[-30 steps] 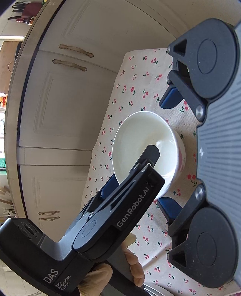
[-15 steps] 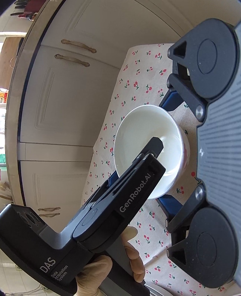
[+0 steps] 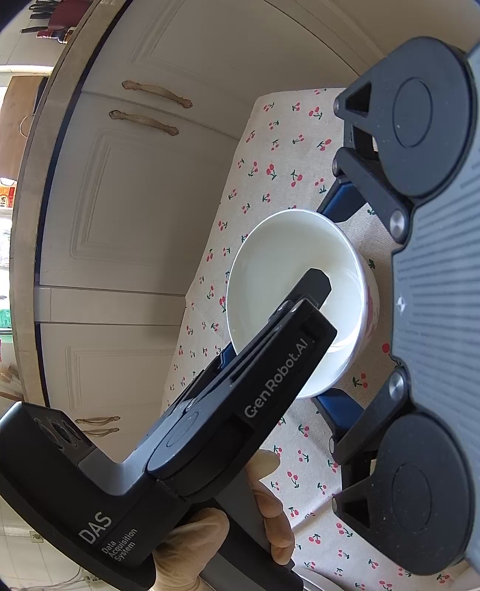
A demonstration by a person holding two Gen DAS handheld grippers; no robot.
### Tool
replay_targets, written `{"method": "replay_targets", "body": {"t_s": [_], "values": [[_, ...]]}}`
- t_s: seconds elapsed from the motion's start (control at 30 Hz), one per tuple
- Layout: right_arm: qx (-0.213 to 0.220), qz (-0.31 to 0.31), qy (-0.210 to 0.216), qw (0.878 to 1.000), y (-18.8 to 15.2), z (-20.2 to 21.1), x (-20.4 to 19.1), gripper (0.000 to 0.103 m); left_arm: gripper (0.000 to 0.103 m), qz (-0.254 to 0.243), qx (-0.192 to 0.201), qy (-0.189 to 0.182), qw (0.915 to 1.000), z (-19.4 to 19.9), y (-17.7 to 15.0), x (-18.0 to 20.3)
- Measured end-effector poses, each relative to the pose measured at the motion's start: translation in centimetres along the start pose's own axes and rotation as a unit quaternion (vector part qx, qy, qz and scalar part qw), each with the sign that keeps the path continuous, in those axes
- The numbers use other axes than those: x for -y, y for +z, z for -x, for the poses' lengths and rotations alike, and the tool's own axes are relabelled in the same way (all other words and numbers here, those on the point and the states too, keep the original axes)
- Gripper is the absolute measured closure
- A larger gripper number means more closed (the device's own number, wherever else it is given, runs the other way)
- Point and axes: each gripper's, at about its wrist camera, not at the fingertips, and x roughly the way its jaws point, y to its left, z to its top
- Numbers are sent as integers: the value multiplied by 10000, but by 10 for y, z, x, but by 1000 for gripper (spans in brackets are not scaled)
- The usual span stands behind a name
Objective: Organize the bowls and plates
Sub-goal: 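Lift the floral bowl with the left gripper and carry it toward the nested bowls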
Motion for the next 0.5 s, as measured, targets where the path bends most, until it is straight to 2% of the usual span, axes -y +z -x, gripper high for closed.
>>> {"method": "replay_targets", "body": {"t_s": [0.5], "values": [[-55, -53, -12, 10000, 5, 35, -18, 5, 42, -108, 120, -23, 9999, 43, -9, 24]]}}
